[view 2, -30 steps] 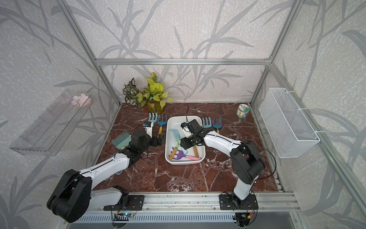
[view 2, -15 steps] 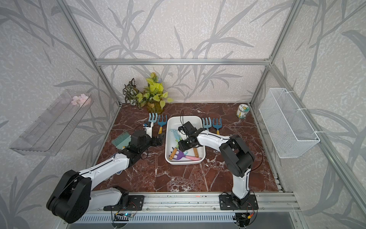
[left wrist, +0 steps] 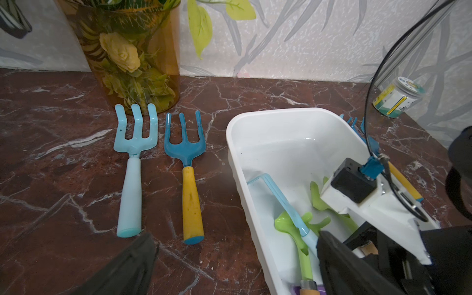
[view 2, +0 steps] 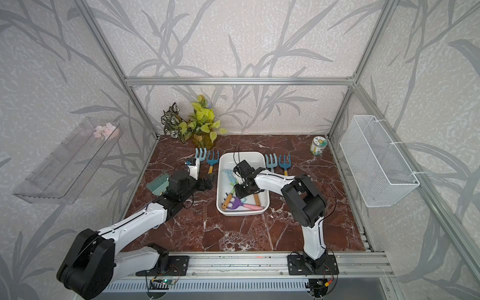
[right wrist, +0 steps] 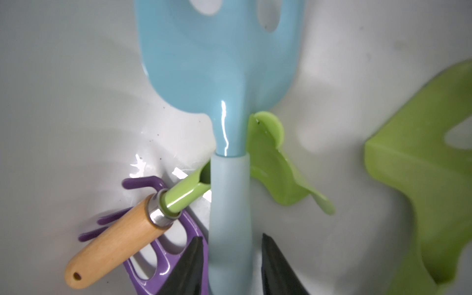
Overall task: Take the hand rake out of the storage box
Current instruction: Pick up the rake from the storage box.
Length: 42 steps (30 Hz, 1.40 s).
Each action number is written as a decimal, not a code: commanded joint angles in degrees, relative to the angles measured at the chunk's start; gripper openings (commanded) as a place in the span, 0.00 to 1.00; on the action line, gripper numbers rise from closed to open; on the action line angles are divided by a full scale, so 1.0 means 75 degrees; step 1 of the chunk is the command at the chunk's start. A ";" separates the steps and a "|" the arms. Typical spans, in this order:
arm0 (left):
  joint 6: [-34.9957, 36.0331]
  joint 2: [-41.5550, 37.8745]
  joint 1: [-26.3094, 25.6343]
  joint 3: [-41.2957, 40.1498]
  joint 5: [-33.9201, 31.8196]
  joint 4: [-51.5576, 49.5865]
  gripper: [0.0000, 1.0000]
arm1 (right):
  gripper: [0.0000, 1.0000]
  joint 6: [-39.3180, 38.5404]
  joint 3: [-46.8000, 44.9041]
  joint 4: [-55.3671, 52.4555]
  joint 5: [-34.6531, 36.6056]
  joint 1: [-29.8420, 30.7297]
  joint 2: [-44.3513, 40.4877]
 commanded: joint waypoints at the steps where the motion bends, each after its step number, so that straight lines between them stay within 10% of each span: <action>1: -0.0261 -0.0163 -0.0029 -0.0117 0.0349 0.0187 0.99 | 0.34 0.0082 0.0268 -0.0130 0.0023 0.0050 0.0177; 7: -0.0495 -0.0483 -0.0029 -0.0065 0.0718 0.0137 0.98 | 0.16 0.0118 0.0269 -0.0039 -0.0095 0.0044 0.0197; 27: -0.1278 -0.0814 -0.0026 0.0302 0.2635 0.0351 0.96 | 0.01 0.0343 -0.1471 0.1582 -0.0039 -0.0170 -0.2494; 42: -0.2555 0.0374 0.0006 0.0767 0.5634 0.2196 0.80 | 0.01 0.1078 -0.2830 0.3983 -0.3043 -0.0966 -0.4272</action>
